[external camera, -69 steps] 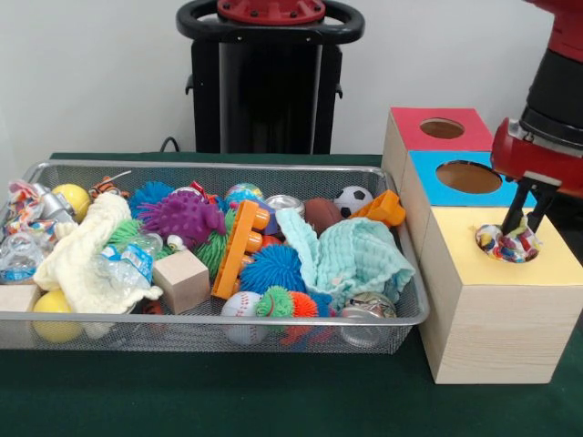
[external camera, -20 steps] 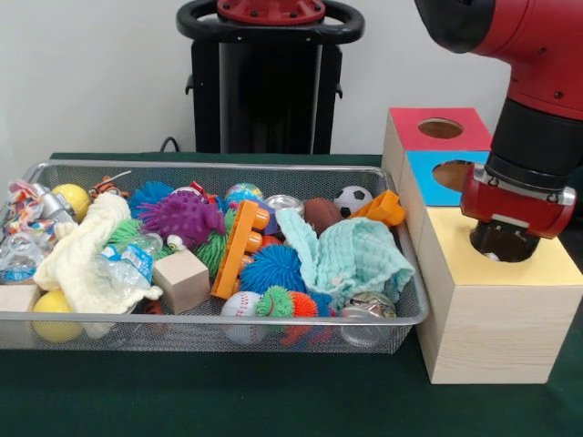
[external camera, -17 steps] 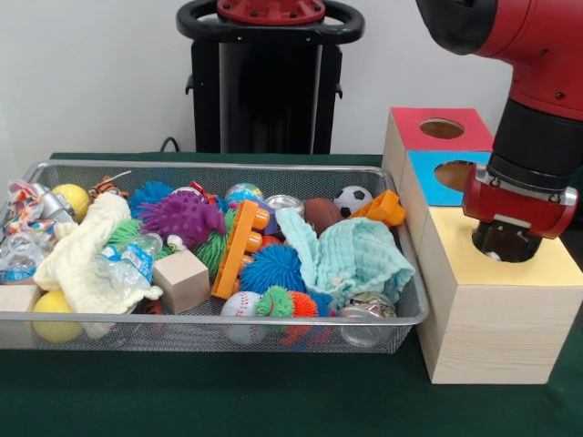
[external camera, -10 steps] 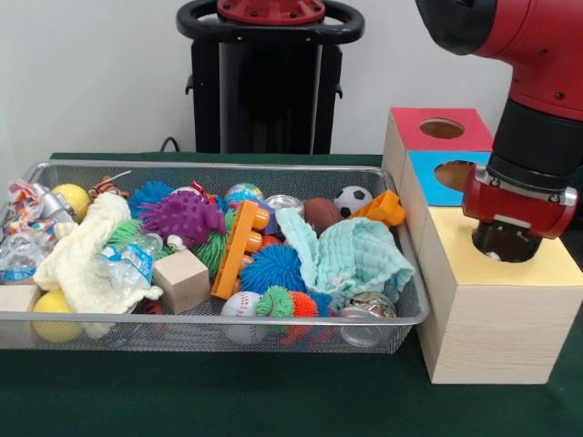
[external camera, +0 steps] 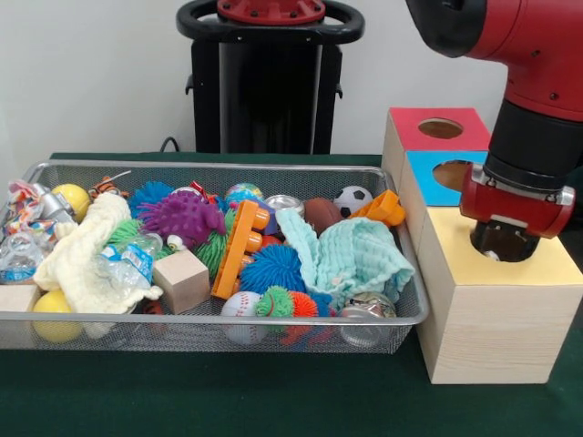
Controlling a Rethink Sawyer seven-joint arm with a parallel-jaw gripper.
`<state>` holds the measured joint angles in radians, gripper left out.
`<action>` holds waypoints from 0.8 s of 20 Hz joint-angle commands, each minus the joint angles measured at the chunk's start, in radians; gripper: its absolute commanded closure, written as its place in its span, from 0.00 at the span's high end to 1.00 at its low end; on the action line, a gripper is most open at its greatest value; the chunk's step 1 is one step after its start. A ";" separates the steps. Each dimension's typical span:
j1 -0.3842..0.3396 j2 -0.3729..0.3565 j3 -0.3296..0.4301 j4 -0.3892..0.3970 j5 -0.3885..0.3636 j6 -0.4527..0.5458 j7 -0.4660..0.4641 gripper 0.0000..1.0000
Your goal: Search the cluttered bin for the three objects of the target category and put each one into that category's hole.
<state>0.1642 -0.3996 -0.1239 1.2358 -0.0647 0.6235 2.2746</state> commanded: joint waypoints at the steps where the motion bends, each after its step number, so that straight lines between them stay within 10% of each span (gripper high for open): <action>1: -0.085 -0.055 0.067 0.101 -0.019 0.174 -0.088 1.00; 2: -0.088 -0.055 0.068 0.103 -0.025 0.165 -0.085 1.00; 3: -0.090 -0.057 0.073 0.106 -0.036 0.158 -0.082 0.00; 16: -0.082 -0.052 0.073 0.099 -0.043 0.156 -0.058 0.00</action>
<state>0.1314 -0.4361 -0.0983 1.2474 -0.0651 0.6834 2.2746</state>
